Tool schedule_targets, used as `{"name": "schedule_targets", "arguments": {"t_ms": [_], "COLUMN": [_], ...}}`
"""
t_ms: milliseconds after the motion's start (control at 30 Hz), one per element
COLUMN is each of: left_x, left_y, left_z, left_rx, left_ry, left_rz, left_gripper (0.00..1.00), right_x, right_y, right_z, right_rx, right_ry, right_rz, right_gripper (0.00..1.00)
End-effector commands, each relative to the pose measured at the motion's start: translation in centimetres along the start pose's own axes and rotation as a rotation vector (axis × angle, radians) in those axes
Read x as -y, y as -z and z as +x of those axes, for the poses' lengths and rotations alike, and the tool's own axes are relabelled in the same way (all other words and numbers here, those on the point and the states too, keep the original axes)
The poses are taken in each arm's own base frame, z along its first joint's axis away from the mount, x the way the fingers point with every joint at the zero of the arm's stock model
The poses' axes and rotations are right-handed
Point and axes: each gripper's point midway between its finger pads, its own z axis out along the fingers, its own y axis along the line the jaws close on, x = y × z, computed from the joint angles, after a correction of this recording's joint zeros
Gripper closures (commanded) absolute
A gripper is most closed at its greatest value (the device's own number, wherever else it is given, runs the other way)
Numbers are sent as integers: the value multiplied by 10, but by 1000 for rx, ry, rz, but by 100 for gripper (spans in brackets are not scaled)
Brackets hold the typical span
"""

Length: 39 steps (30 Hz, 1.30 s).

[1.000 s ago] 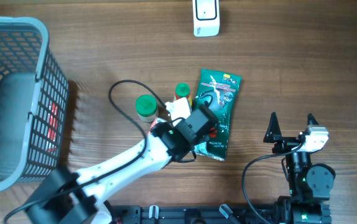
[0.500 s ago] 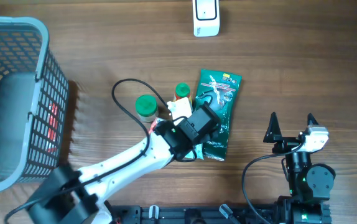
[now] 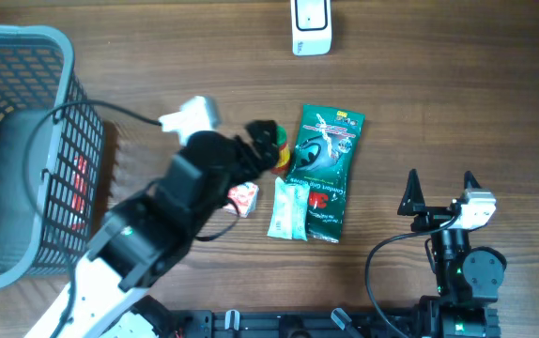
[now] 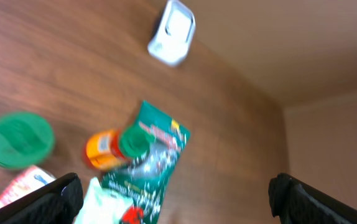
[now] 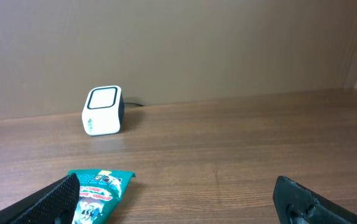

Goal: Scan the item barcode
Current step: 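Grasp the pale green packet and place it beside the snack bag, then reach the left gripper into the basket toward the red stick packet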

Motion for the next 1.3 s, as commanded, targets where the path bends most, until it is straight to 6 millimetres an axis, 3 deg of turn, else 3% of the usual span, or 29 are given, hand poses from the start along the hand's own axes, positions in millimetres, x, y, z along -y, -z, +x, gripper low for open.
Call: {"name": "schedule_targets", "arguments": {"t_ms": [0,100,300,467,800,1100,1267], "left_x": [-13,-20,-1,-4,-34,-76,-148], "left_y": [20,36,90,111,132,162,179], "left_z": [-46,-78,-150,-175,-211,-250,-260], "left_rx": [138,233,437,523,663,781,800], "left_ry": [53,49,52,83,86,-1,116], "left_rz": [-8,-16,19,9,-82,-298,-557], "left_gripper": [0,0,0,0,0,0,0], "right_x": [-2,-2,-2,-2,-2,-2,-2], "right_y": [0,0,0,0,0,0,0], "right_z": [0,0,0,0,0,0,0], "right_rx": [0,0,0,0,0,0,0], "right_ry": [9,9,9,8,9,9,8], "right_rz": [-7,-7,-7,-7,-7,-7,-7], "right_gripper": [0,0,0,0,0,0,0]}}
